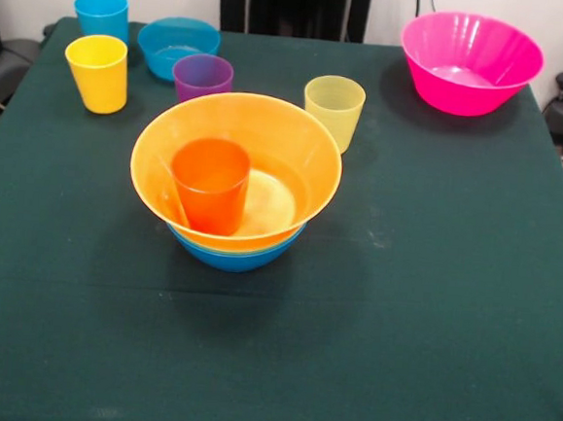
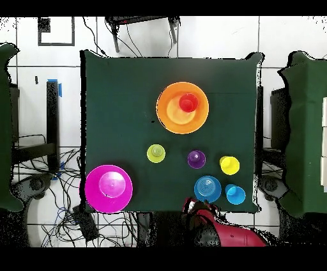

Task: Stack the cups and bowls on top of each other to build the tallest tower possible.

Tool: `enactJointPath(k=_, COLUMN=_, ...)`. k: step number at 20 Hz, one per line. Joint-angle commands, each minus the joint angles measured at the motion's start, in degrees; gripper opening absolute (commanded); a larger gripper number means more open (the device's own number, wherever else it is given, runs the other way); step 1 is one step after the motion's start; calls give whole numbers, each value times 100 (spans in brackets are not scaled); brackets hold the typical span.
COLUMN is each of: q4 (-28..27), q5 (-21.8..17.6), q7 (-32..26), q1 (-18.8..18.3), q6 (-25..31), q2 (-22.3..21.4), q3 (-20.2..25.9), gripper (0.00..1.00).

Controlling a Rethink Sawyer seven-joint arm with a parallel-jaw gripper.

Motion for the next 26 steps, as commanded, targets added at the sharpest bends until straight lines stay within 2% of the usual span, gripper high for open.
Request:
enactJointPath(k=1, q4=560, q5=-20, q7=-130, q1=-90, q6=674, q2=-558, q3=750, gripper=100)
enactJointPath(k=7, q4=-56, q5=-409, q7=139, q1=191, q6=262, q2=295, q3=405, gripper=100)
enactJointPath(k=10, q4=-478, q5=-567, q7=448, q1=546, q6=-237, q2=861, q3=-100, gripper=100)
enactJointPath(k=15, q4=-526, q5=-517, q7=466, q1=673, q6=-214, q2=823, q3=-156, gripper=100)
enactJointPath(k=19, q4=-405, q5=-448, q7=416, q1=524, q6=-152, q2=830, q3=26, gripper=100)
enactJointPath(k=21, q4=-384, q5=-504, q7=403, q1=534, q6=-161, q2=784, q3=-64, gripper=100)
enactJointPath(k=23, q4=-424, q5=-554, q7=431, q1=524, q6=-296, q2=884, q3=-127, gripper=100)
enactJointPath(k=26, q4=-460, q5=-559, q7=401, q1=320, q6=-419, q2=1247, q3=106, gripper=100)
